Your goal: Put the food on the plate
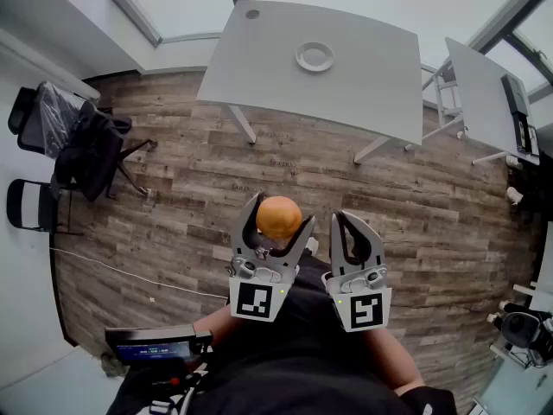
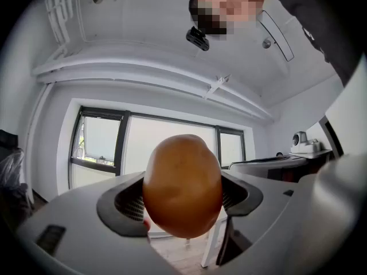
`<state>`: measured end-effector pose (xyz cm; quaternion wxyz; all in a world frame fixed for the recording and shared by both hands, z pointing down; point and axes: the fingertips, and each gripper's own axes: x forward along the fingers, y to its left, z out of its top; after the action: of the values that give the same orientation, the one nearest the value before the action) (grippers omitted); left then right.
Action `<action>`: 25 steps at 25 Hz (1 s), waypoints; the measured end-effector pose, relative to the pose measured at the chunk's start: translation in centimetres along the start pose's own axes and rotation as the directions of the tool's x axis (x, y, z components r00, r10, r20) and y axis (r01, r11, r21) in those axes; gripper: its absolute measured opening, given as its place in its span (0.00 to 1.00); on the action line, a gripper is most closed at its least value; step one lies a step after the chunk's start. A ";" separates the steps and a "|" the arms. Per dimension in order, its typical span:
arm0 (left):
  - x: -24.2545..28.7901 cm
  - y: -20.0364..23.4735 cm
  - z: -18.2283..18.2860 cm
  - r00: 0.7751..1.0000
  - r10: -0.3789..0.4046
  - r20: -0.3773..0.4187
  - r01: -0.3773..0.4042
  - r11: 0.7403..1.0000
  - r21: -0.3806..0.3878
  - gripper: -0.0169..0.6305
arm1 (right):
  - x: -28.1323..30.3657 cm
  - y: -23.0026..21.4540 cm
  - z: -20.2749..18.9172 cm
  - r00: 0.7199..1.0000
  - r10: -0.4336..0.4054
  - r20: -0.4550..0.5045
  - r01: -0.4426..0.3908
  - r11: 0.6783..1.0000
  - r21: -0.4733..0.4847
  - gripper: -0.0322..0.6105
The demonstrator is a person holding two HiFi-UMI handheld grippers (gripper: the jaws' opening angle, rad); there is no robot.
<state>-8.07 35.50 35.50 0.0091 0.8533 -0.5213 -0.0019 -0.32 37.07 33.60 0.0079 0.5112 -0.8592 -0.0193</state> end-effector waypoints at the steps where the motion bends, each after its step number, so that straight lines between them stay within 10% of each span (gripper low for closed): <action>1: -0.1 -0.2 0.1 1.000 0.000 0.004 0.000 1.000 0.002 0.57 | -0.2 0.0 0.1 1.000 0.000 0.005 0.000 1.000 -0.004 0.05; 25: -1.5 0.2 -0.3 0.997 0.080 -0.008 -0.080 0.996 -0.050 0.57 | -2.9 -2.4 -1.4 0.997 -0.073 -0.025 0.074 0.995 0.071 0.05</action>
<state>-8.97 36.73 35.77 0.0321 0.8312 -0.5549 -0.0122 3.23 38.46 34.92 -0.0016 0.5426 -0.8398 0.0168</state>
